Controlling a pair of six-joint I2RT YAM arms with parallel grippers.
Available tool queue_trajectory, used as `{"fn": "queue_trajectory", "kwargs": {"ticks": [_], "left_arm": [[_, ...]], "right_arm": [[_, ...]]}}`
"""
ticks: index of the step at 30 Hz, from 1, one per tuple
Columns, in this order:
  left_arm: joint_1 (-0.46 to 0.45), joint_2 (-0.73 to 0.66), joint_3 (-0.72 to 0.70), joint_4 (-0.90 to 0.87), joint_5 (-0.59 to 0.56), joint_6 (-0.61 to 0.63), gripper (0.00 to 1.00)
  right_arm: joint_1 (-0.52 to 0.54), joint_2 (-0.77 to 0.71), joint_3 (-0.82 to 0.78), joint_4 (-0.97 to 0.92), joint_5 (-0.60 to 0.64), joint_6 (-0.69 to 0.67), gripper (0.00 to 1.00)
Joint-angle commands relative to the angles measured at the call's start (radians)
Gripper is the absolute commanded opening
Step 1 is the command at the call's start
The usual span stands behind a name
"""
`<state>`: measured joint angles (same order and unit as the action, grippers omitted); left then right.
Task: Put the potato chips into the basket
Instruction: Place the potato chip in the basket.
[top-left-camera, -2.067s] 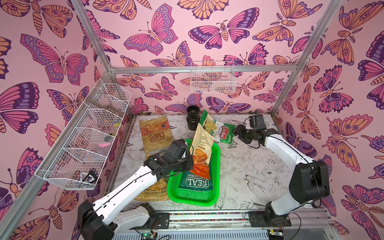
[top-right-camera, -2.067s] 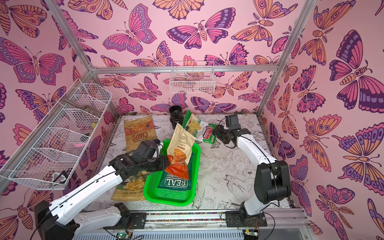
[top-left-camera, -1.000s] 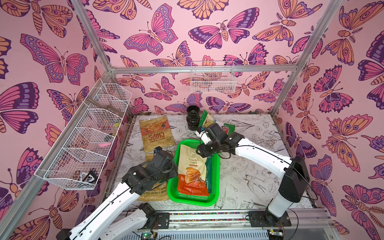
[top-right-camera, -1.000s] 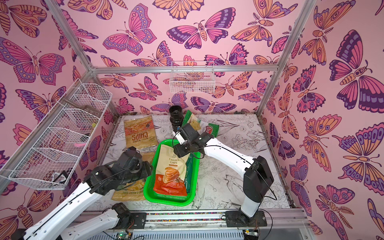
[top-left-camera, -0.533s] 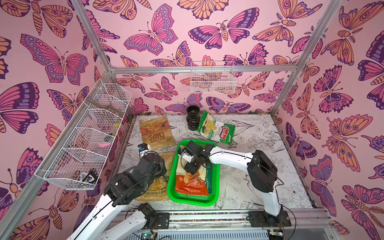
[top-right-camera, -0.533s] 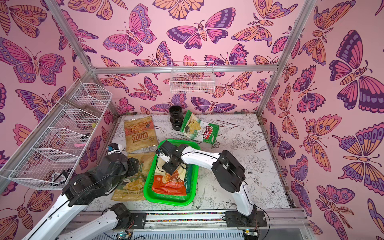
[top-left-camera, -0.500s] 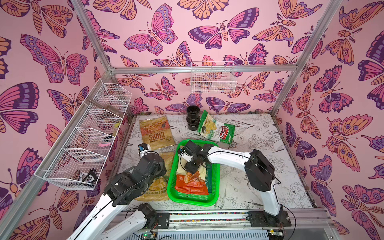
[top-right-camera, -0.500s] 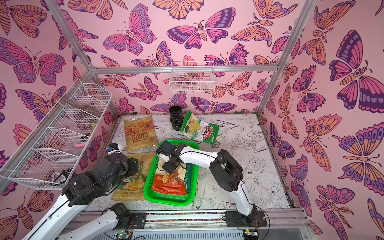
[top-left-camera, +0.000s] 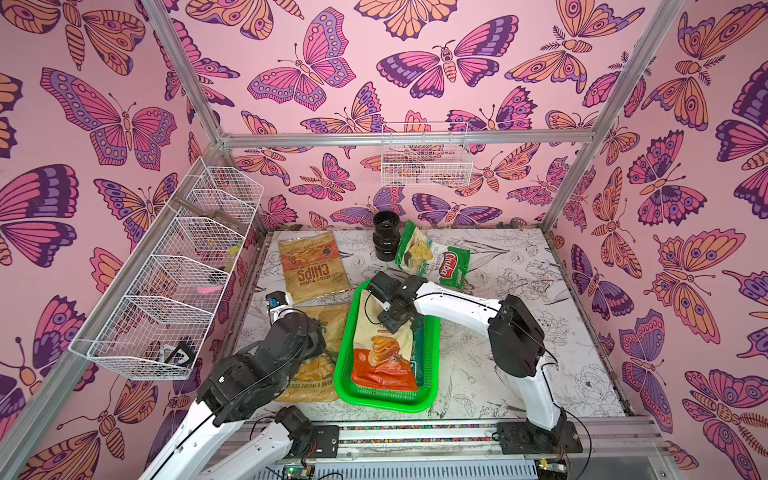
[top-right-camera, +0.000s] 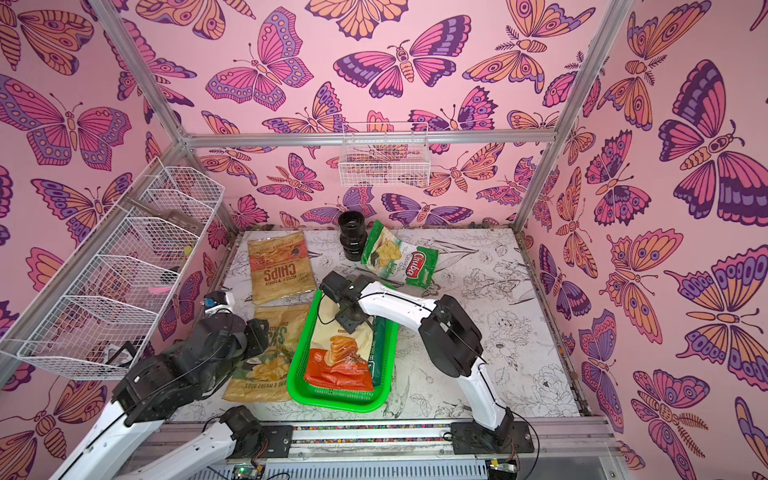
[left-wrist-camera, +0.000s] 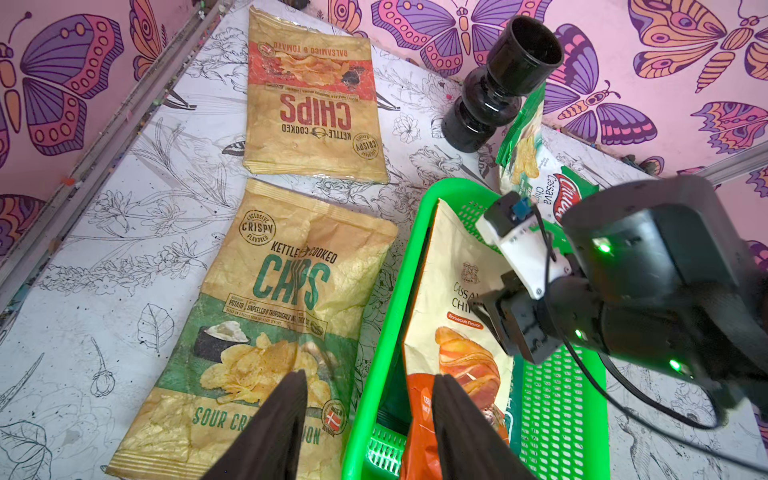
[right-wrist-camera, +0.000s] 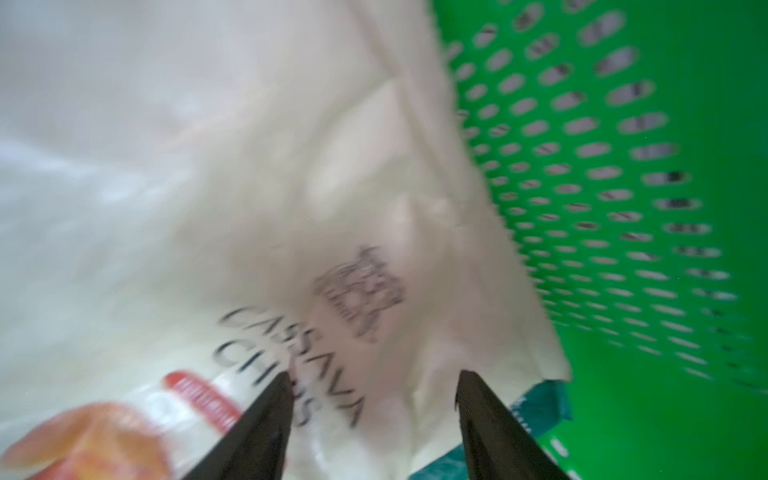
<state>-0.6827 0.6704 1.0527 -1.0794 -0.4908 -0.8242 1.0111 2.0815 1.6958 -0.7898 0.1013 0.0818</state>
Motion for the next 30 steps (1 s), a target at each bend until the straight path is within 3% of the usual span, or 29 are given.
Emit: {"fn": "queue_trajectory", "kwargs": {"ticks": [1, 4, 7, 16, 23, 30], "left_arm": [[0.005, -0.016, -0.021, -0.034, -0.048, -0.005, 0.54], [0.006, -0.022, -0.033, -0.034, -0.057, -0.01, 0.54], [0.008, -0.028, -0.04, -0.034, -0.057, -0.018, 0.54], [0.008, -0.062, -0.054, -0.046, -0.063, -0.021, 0.54], [0.007, -0.08, -0.063, -0.055, -0.069, -0.03, 0.54], [0.007, -0.085, -0.072, -0.057, -0.066, -0.03, 0.54]], "right_arm": [[0.052, -0.113, -0.06, 0.078, -0.351, -0.073, 0.54], [0.087, -0.109, -0.073, 0.09, -0.464, -0.137, 0.53], [0.125, -0.042, -0.02, 0.027, -0.461, -0.219, 0.6], [0.17, 0.215, 0.177, -0.177, -0.129, -0.273, 0.63], [0.145, 0.093, 0.169, -0.105, -0.202, -0.185, 0.65], [0.003, -0.06, 0.064, 0.006, -0.168, -0.006, 0.66]]}}
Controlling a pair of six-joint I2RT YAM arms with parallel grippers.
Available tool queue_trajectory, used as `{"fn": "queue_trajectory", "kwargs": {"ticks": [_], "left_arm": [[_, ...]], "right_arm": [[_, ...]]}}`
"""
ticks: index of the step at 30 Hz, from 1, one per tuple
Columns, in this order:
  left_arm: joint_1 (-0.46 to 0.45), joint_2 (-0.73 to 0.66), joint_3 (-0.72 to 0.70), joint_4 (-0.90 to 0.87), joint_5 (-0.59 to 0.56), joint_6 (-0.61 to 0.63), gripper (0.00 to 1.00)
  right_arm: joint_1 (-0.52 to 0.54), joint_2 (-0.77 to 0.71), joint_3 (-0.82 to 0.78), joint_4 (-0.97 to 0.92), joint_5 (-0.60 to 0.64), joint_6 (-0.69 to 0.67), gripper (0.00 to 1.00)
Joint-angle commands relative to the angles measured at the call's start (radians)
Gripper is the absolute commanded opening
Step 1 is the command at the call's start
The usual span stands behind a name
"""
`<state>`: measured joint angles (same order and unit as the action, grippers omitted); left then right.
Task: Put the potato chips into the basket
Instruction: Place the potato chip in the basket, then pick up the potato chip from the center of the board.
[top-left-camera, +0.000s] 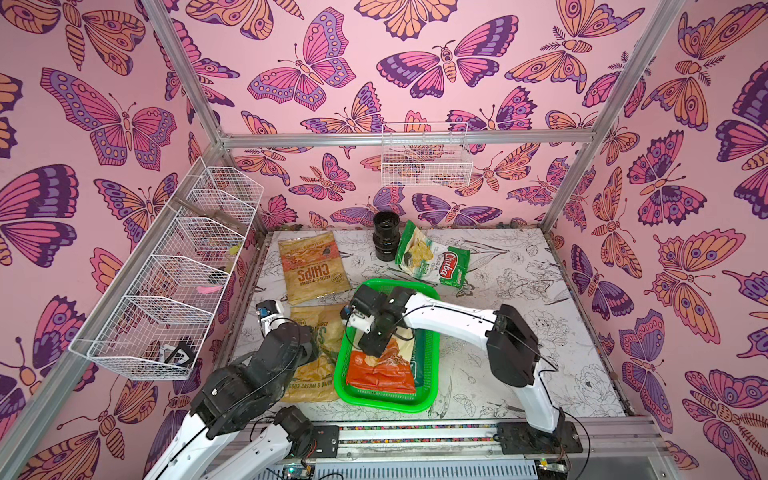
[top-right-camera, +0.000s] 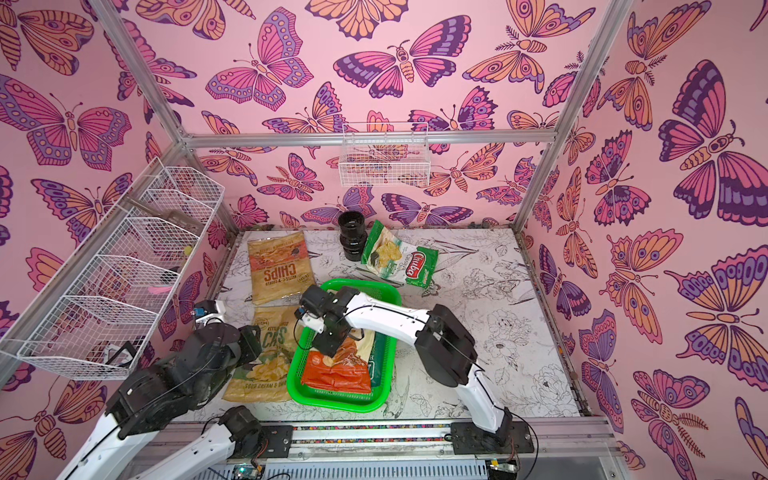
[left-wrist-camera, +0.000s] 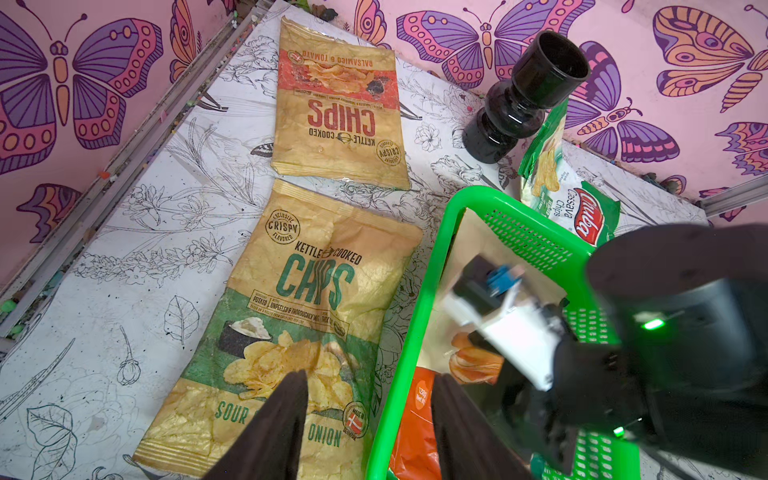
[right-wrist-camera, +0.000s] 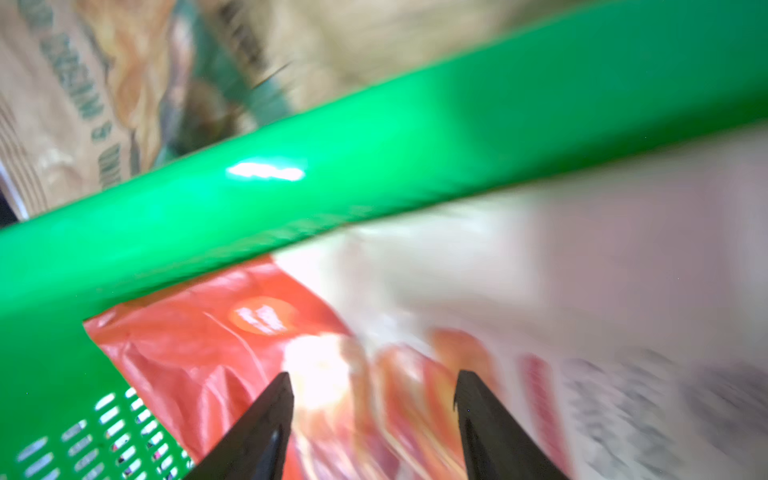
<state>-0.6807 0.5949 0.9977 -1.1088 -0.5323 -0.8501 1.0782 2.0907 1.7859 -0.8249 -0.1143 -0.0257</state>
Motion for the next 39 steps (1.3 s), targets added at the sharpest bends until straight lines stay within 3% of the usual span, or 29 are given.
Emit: {"fn": "queue_trajectory", "kwargs": {"ticks": [1, 7, 13, 21, 24, 27, 34, 39], "left_arm": [[0.005, -0.009, -0.019, -0.028, -0.024, -0.006, 0.54], [0.005, 0.001, -0.038, -0.024, -0.024, -0.021, 0.54], [0.005, 0.016, -0.057, -0.022, -0.004, -0.032, 0.54], [0.009, 0.047, -0.079, 0.016, -0.02, -0.026, 0.61], [0.028, 0.113, -0.063, 0.105, -0.02, 0.065, 0.64], [0.102, 0.235, 0.002, 0.188, -0.013, 0.196, 0.7], [0.45, 0.562, 0.162, 0.409, 0.316, 0.326, 0.7], [0.544, 0.914, 0.384, 0.395, 0.4, 0.393, 0.71]], "right_arm": [[-0.088, -0.082, -0.05, 0.05, 0.064, 0.118, 0.66], [-0.166, -0.044, -0.185, 0.079, 0.122, 0.153, 0.66], [-0.173, 0.029, -0.158, 0.062, 0.09, 0.186, 0.65], [-0.173, -0.093, -0.097, 0.045, 0.195, 0.191, 0.65], [-0.173, -0.167, -0.097, 0.056, 0.278, 0.192, 0.65], [-0.173, -0.234, -0.106, 0.05, 0.337, 0.191, 0.66], [-0.179, -0.366, -0.208, 0.053, 0.412, 0.155, 0.67], [-0.219, -0.385, -0.268, 0.064, 0.382, 0.168, 0.68]]}}
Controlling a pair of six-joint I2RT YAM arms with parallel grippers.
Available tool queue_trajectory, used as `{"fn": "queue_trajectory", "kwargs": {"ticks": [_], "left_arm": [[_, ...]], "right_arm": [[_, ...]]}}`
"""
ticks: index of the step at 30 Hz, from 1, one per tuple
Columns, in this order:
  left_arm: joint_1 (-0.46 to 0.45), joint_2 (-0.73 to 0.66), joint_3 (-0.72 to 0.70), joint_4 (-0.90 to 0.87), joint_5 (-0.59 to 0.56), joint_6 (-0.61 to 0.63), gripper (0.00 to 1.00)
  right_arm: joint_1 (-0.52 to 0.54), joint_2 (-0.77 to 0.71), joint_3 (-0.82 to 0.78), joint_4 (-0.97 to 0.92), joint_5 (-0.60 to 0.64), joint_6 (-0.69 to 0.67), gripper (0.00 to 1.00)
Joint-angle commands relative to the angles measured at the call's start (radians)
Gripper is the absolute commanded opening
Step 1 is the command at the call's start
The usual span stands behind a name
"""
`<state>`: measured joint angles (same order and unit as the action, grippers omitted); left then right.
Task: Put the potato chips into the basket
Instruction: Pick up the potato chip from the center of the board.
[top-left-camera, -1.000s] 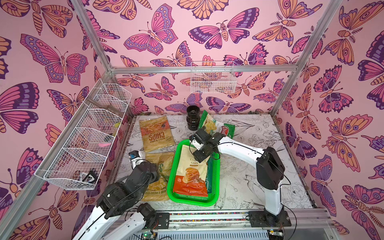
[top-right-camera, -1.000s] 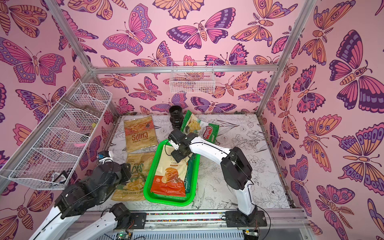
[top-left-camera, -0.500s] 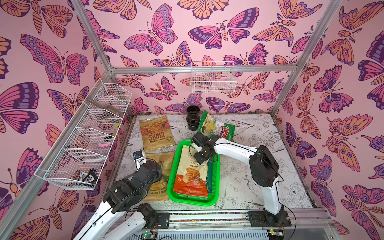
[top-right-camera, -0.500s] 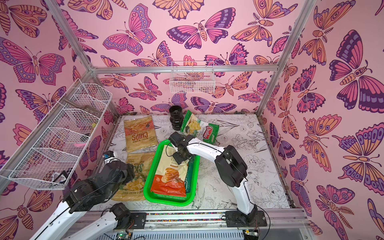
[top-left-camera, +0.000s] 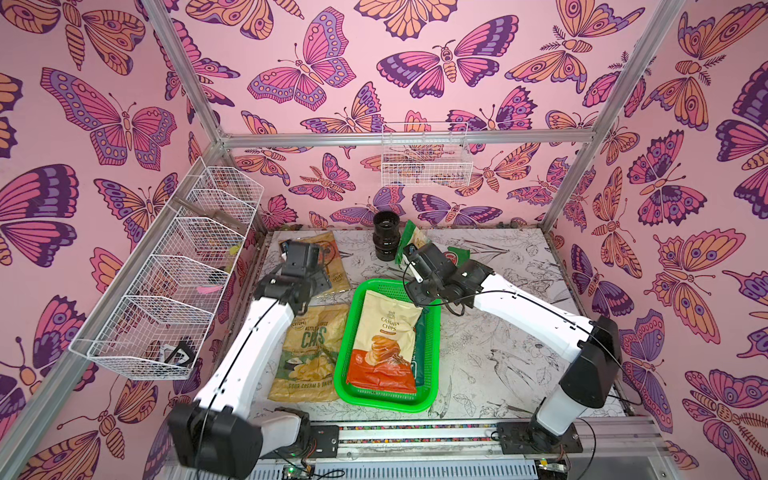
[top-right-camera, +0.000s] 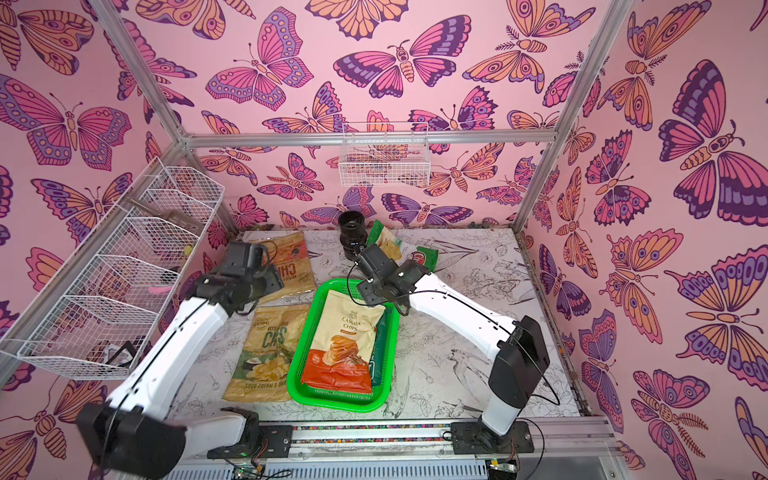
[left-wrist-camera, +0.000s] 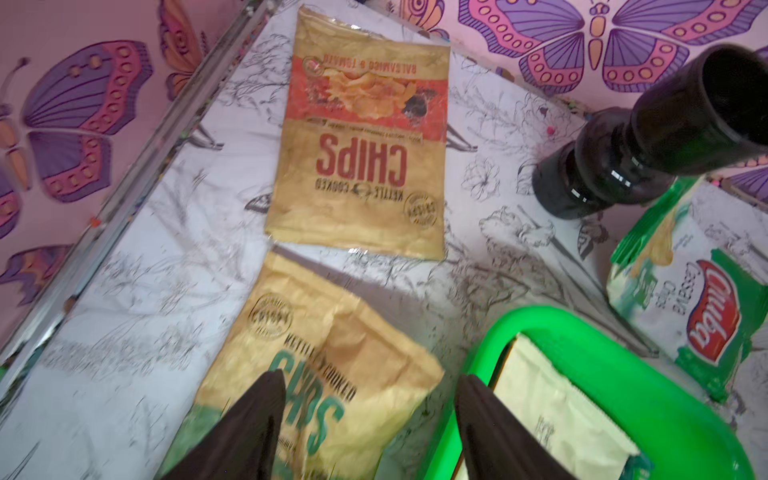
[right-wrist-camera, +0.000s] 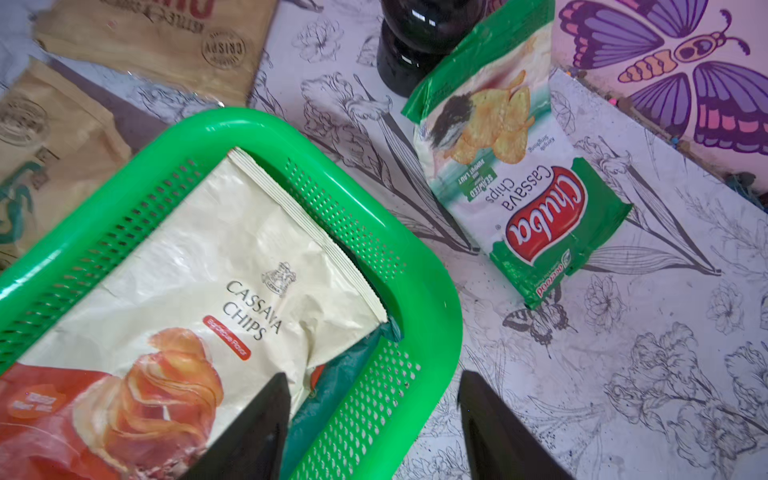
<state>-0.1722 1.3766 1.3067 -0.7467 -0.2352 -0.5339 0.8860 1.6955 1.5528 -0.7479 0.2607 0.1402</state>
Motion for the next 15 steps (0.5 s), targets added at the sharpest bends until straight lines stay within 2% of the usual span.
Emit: {"fn": "queue_trajectory", "kwargs": {"ticks": [1, 9, 15], "left_arm": [[0.047, 0.186, 0.113, 0.028, 0.108, 0.083, 0.71], [0.121, 0.606, 0.479, -0.064, 0.131, 0.154, 0.69], [0.147, 0.816, 0.659, -0.129, 0.111, 0.159, 0.69]], "right_arm": [[-0.037, 0.009, -0.042, -0.013, -0.001, 0.016, 0.68], [-0.057, -0.056, -0.153, 0.043, -0.03, 0.055, 0.68], [-0.065, -0.06, -0.185, 0.045, -0.039, 0.049, 0.68]]}}
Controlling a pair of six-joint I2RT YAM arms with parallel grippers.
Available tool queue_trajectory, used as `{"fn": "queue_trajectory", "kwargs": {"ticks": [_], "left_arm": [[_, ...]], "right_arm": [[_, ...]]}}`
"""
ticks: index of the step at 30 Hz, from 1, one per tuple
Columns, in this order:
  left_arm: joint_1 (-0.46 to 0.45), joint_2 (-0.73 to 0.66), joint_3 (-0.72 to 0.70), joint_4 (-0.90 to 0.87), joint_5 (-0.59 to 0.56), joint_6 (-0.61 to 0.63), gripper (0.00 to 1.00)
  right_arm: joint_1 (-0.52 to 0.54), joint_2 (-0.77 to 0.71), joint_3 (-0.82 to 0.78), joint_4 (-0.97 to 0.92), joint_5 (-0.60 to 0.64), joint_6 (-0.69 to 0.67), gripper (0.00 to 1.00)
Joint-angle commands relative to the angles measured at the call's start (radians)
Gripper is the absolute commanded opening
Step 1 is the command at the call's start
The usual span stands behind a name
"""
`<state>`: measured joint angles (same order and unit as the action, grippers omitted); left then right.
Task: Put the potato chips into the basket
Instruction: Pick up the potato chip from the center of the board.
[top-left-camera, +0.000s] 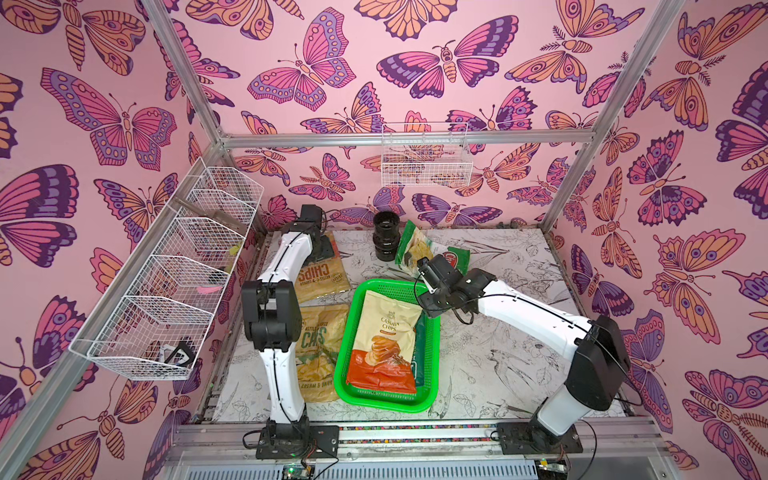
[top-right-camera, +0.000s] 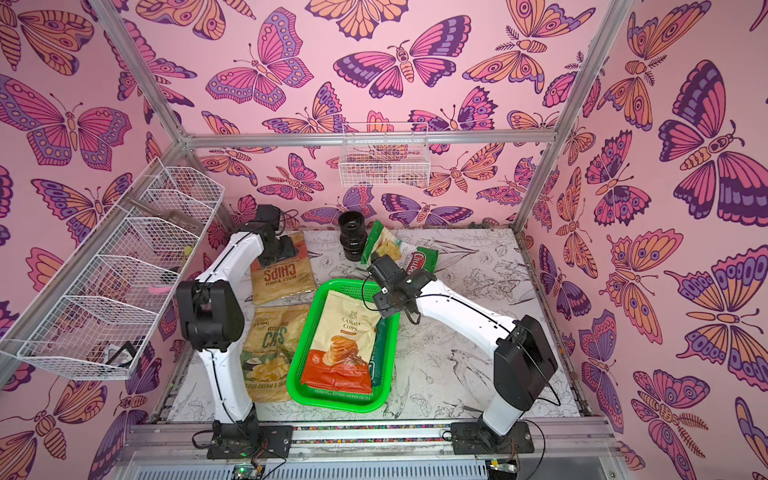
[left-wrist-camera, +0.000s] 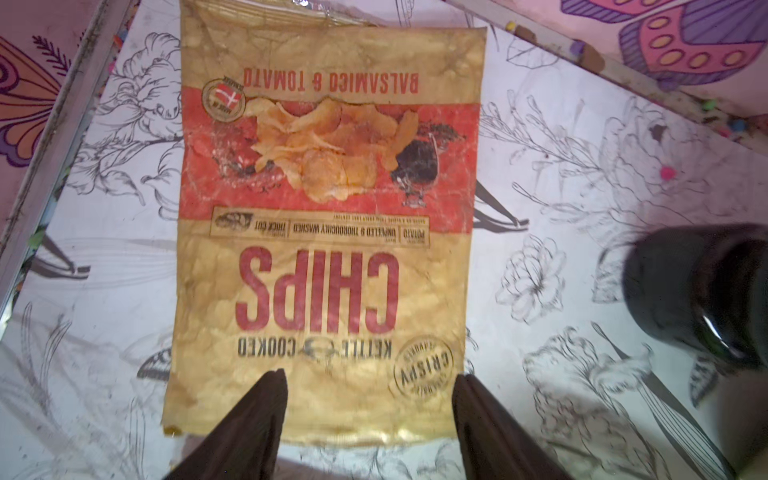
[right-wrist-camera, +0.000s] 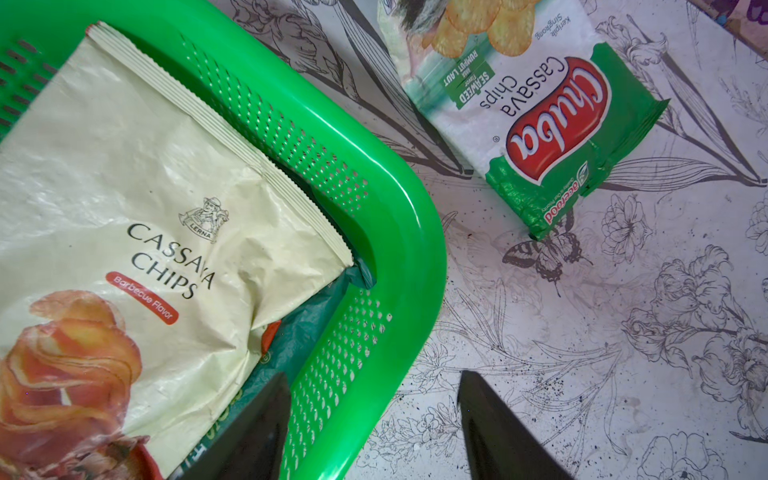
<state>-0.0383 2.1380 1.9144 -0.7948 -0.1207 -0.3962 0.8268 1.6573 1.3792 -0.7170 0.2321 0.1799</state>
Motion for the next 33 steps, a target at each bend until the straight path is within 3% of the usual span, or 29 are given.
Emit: {"fn": "queue_trajectory", "kwargs": {"ticks": [1, 11, 14, 19, 21, 33], "left_arm": [[0.016, 0.076, 0.065, -0.086, 0.003, 0.017, 0.69], [0.043, 0.258, 0.147, -0.13, 0.048, -0.016, 0.71], [0.052, 0.295, 0.154, -0.143, 0.079, -0.015, 0.61], [0.076, 0.324, 0.152, -0.154, 0.15, -0.015, 0.21], [0.082, 0.323, 0.15, -0.155, 0.159, -0.021, 0.1], [0.087, 0.267, 0.153, -0.155, 0.126, -0.015, 0.0]], "right_arm": [[-0.008, -0.022, -0.015, 0.014, -0.012, 0.01, 0.68], [-0.026, -0.018, -0.033, 0.023, -0.044, 0.006, 0.68], [-0.031, -0.013, -0.032, 0.024, -0.051, 0.007, 0.68], [-0.035, -0.006, -0.03, 0.025, -0.063, 0.009, 0.68], [-0.037, -0.004, -0.028, 0.025, -0.064, 0.013, 0.68], [-0.037, -0.004, -0.025, 0.025, -0.077, 0.015, 0.68]]}}
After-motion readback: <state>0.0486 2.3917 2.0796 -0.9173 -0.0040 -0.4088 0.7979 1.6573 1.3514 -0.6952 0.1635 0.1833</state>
